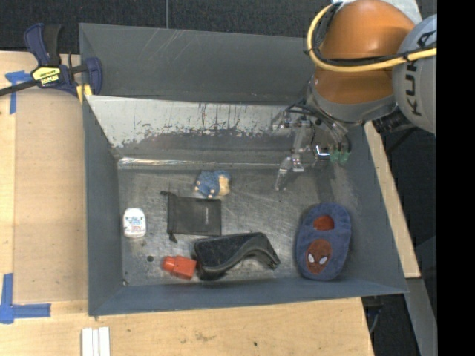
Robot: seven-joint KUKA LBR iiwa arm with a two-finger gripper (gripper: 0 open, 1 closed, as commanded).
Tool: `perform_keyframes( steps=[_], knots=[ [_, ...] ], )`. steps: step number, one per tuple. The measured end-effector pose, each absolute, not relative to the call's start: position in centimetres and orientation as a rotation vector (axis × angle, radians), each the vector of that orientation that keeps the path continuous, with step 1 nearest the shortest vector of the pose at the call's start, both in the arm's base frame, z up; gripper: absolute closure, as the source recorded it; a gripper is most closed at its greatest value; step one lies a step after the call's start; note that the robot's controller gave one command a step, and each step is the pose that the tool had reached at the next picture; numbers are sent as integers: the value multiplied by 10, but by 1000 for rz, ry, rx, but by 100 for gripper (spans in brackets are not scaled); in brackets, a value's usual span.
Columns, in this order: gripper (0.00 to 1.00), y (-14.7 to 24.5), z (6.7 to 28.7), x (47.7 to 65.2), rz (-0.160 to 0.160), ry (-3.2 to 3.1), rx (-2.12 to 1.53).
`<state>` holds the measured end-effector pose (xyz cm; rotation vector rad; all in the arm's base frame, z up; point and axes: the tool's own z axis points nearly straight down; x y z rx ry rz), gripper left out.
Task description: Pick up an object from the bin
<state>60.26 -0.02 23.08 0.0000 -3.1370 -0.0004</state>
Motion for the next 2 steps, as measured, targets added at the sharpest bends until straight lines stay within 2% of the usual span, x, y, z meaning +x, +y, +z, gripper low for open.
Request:
perform_keyframes(
  steps=[1, 2],
  knots=[
    [0, 80, 95, 583, 11, -3083, 723],
    [0, 138, 108, 591, 1, -3015, 936]
  ],
)
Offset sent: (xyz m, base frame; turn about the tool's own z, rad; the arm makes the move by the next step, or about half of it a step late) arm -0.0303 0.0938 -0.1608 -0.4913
